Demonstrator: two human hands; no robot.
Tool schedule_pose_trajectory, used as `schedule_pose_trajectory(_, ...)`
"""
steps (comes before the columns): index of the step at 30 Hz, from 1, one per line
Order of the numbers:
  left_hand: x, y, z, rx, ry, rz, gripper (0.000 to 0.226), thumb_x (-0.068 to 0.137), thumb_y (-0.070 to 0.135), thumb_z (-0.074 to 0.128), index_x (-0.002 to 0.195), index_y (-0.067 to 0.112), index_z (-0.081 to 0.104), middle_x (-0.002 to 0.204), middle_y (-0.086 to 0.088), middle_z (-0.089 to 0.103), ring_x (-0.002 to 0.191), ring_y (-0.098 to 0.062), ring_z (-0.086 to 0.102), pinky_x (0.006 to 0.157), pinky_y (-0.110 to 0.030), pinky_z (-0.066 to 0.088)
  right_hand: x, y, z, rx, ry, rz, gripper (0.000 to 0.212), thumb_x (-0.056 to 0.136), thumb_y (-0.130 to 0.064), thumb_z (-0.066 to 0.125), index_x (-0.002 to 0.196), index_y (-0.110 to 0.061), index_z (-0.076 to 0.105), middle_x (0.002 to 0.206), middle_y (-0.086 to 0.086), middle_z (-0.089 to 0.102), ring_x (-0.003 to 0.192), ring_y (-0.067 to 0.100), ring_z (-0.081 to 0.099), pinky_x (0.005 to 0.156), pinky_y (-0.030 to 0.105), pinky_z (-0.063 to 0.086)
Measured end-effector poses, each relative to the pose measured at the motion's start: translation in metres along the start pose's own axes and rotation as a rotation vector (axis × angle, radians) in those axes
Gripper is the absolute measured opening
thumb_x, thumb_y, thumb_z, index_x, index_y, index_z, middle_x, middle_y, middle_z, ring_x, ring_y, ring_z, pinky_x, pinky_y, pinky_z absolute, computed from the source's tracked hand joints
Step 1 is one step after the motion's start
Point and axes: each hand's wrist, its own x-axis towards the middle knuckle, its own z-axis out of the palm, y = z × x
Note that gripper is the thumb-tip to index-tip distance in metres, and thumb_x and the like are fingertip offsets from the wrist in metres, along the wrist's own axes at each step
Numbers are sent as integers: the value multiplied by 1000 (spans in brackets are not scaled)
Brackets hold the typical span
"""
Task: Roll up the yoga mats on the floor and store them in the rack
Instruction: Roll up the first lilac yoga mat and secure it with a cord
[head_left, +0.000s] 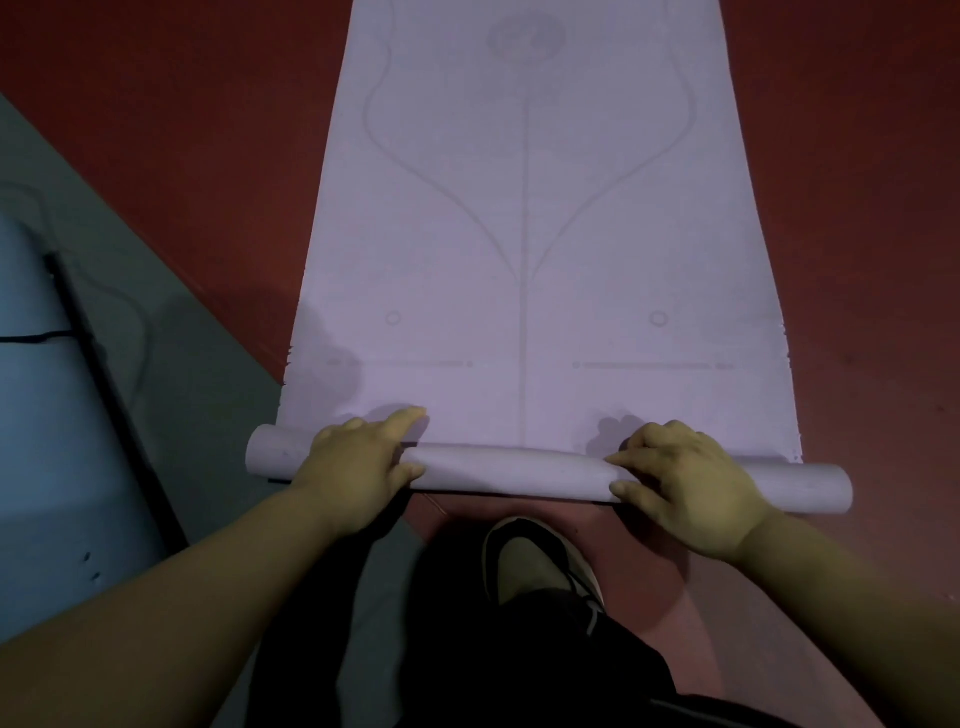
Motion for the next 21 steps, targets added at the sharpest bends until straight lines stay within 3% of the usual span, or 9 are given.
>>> schedule_pose_trajectory(4,-3,6,5,63,106,24,37,96,52,55,132,45,46,110,6,68,101,-26,59,88,-38,41,9,2,-7,72,-57,19,37,90,-56,56,119,-37,71,105,-16,64,95,13,59,81,31,47)
schedule_pose_trajectory(7,-2,4,7,44,108,-2,26,93,53,52,117,43,57,104,9,68,100,-24,60,92,-39,41,13,7,-7,249,-60,110,31,84,-42,79,114,-44,71,105,-22,65,98,2,60,85,25,48)
schedule_pose_trajectory(10,0,4,4,-36,82,-32,28,92,57,50,113,45,63,107,12,64,107,-20,55,96,-39,40,14,9,-1,300,-58,108,31,80,-35,85,106,-47,73,102,-22,64,99,3,60,87,30,50)
schedule_pose_trajectory(13,0,3,5,-76,118,-66,21,94,51,63,114,48,68,111,15,55,114,-18,46,100,-37,34,16,9,-2,270,-72,95,27,83,-38,82,106,-50,74,102,-23,60,101,2,55,90,27,46)
schedule_pose_trajectory(16,-3,8,7,-40,188,-108,24,92,53,66,115,49,71,104,17,47,110,-16,41,94,-36,29,15,4,-4,116,-5,58,25,84,-52,69,108,-46,76,99,-19,54,93,11,50,85,36,46)
schedule_pose_trajectory(18,-6,11,9,-8,200,-101,27,92,52,66,118,49,70,100,17,47,107,-17,46,88,-36,31,13,-2,-1,38,22,19,34,85,-59,55,108,-45,76,97,-16,52,87,16,50,78,39,48)
schedule_pose_trajectory(21,-11,12,12,43,248,-80,30,83,44,78,113,42,74,94,9,59,93,-25,57,77,-38,42,6,-3,3,23,58,21,38,86,-59,52,110,-43,76,95,-14,53,84,17,53,73,40,50)
